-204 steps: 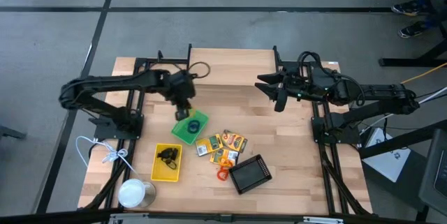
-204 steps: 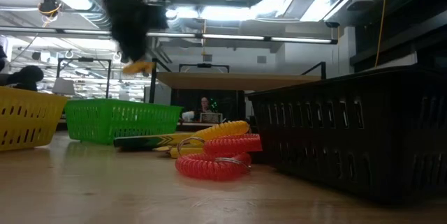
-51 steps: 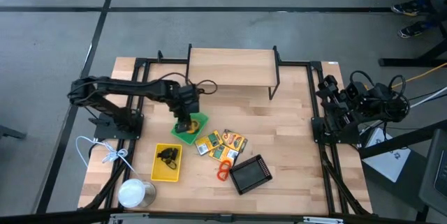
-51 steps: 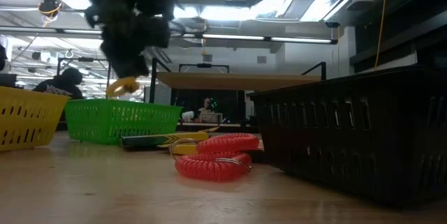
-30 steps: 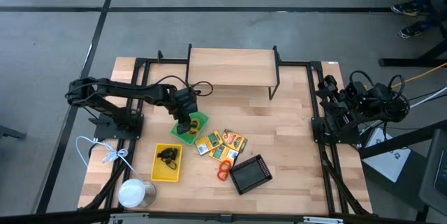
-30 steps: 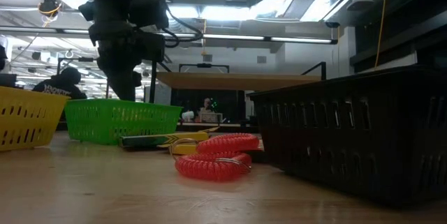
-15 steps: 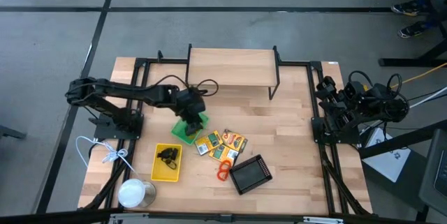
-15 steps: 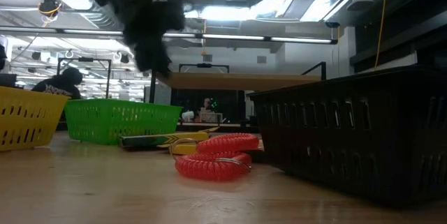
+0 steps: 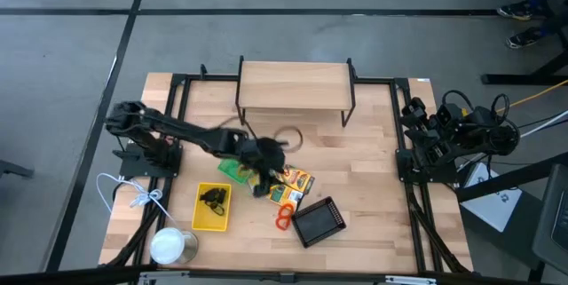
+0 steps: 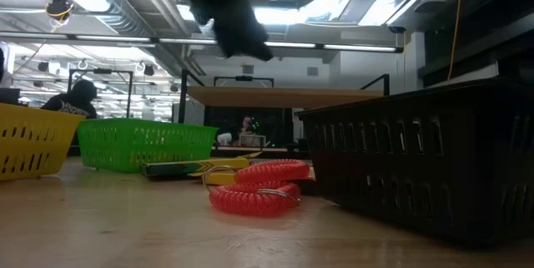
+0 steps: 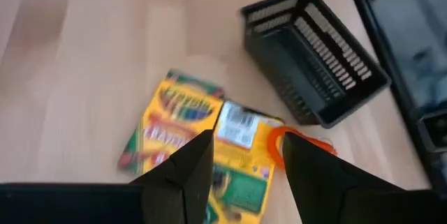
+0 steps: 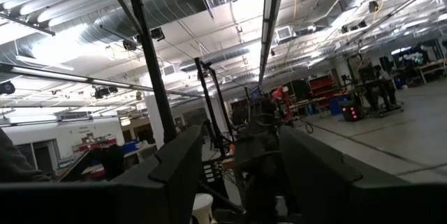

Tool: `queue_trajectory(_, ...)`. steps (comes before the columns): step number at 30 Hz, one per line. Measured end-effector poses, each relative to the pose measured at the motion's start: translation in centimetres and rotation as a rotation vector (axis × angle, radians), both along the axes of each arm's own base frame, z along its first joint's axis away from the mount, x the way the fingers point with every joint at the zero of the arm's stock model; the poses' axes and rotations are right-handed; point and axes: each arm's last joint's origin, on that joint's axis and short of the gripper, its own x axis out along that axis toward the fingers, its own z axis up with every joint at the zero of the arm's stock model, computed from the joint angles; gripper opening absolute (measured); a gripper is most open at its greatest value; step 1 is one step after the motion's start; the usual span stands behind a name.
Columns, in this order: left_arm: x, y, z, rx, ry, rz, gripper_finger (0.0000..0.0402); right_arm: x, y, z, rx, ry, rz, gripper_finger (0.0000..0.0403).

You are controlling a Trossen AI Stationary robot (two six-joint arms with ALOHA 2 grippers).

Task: Pick & Place Office Desk Supplies
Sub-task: Put the orange spring keychain into the green basket

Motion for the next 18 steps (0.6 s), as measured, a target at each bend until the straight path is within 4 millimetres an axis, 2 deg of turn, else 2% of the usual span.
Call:
queue_trajectory(5,3.1,-2.7,-0.3,0.079,-0.014,-0.099,0.0166,0.1,0.1,-0.2,0.021,0.025,0.039,0.0197)
queue_trajectory(10,5.3,-3.3,-2.2,0.131,0.066,-0.135,0.0166,0.1,0.2,-0.3,0.027,0.037,0.08,0.0197)
queue_trajectory(18,6.5,-3.9,-5.3,0.121,0.161,-0.156,0.0166,0.1,0.4,-0.4,0.026,0.051,0.142,0.0197)
